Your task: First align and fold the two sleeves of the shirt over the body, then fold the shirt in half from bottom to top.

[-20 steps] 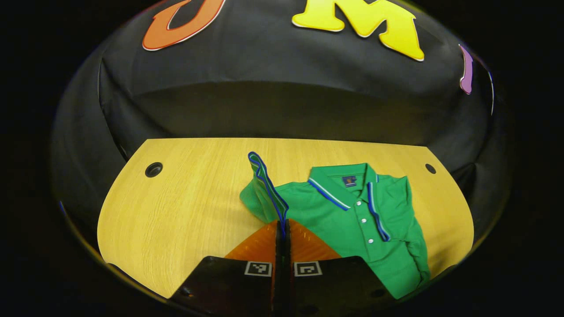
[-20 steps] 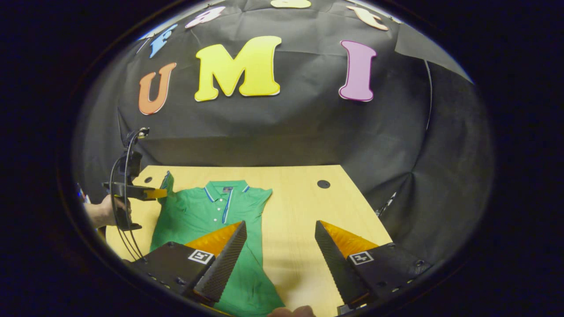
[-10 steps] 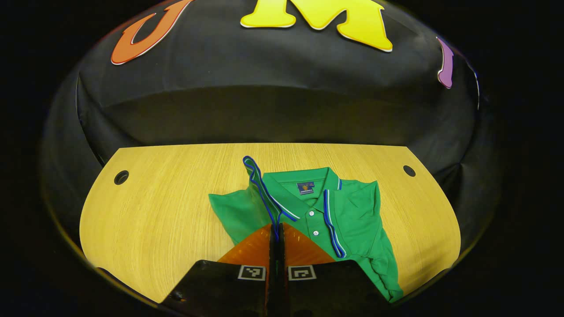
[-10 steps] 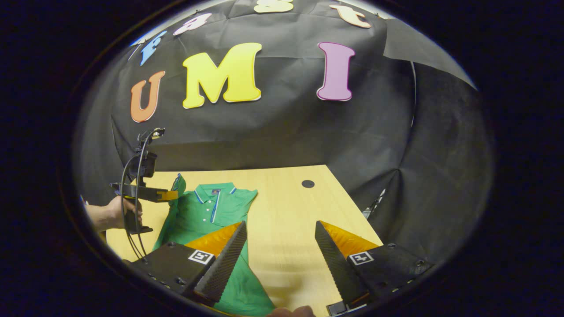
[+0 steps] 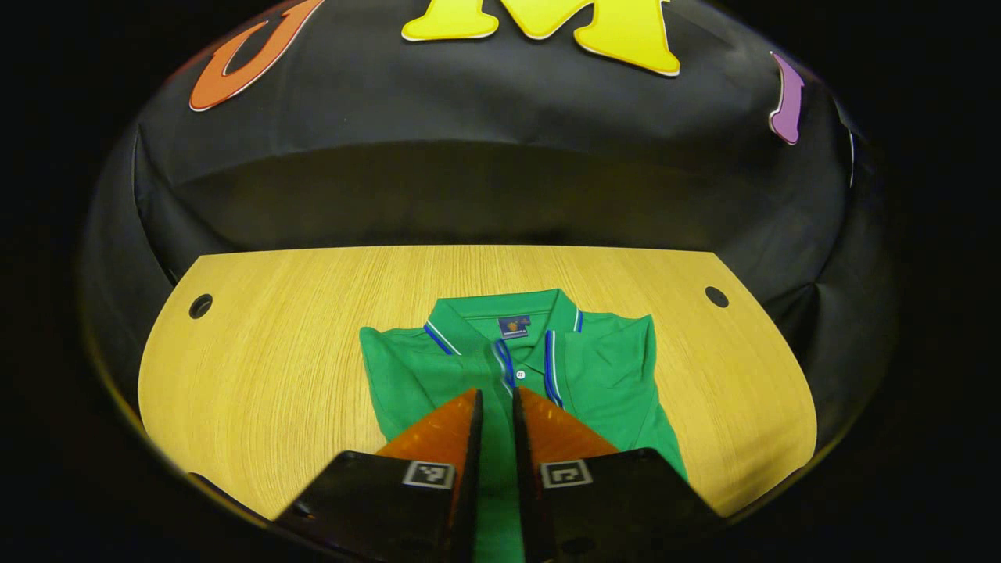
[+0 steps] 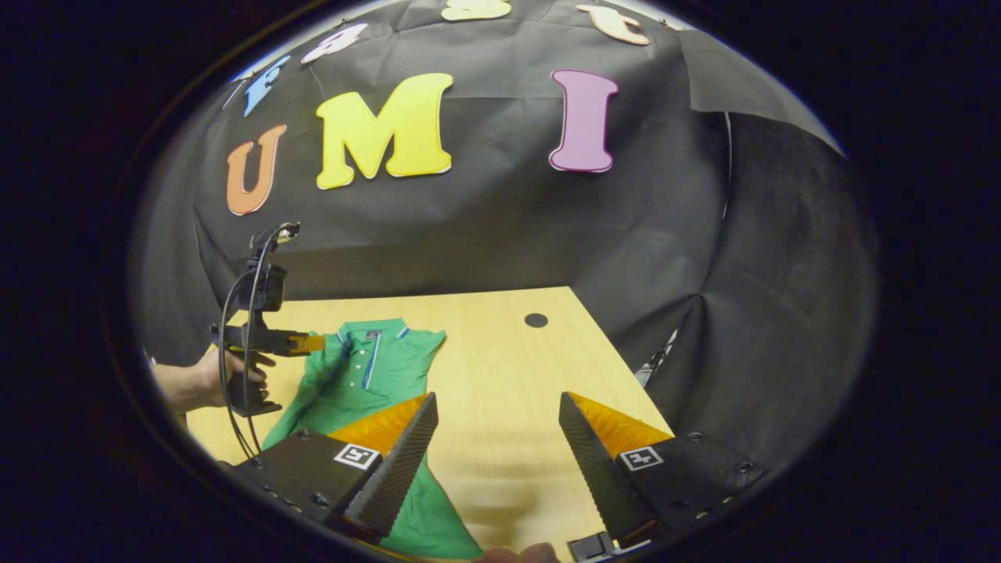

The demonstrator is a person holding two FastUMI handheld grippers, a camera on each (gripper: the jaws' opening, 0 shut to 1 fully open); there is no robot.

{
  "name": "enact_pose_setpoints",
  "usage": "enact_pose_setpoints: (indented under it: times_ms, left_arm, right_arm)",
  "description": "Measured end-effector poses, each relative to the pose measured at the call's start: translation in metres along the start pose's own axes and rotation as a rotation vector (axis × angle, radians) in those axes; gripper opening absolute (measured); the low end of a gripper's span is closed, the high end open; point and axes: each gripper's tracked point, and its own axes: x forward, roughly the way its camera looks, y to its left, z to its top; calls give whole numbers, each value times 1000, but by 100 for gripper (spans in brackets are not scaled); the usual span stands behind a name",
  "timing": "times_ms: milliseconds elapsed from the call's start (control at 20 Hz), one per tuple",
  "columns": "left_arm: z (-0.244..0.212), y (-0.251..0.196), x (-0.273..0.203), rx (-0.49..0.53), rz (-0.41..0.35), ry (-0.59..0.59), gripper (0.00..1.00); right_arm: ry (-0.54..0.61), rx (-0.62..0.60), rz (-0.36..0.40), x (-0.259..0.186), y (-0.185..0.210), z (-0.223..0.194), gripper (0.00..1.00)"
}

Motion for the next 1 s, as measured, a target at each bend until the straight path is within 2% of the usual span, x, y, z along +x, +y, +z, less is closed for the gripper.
enact_pose_setpoints:
  times_ms: [200,500,700,850,1000]
  left_arm:
    - [6,5,-17,-21,19,-26,100]
    - [7,7,-64,-72,40,-58,100]
    - [-5,18,-105,-91,65,-85,100]
    - [-32,26,-139,-71,81,-89,100]
    - [-67,32,-168,-63,98,-75,100]
  right_arm:
    - [-16,-24,33,1,15,3,95]
    - [-37,-54,78,-3,32,5,97]
    - [-29,-96,139,-9,48,-8,95]
    - [0,-122,176,-8,54,-24,96]
    - [54,-135,182,-10,51,-45,95]
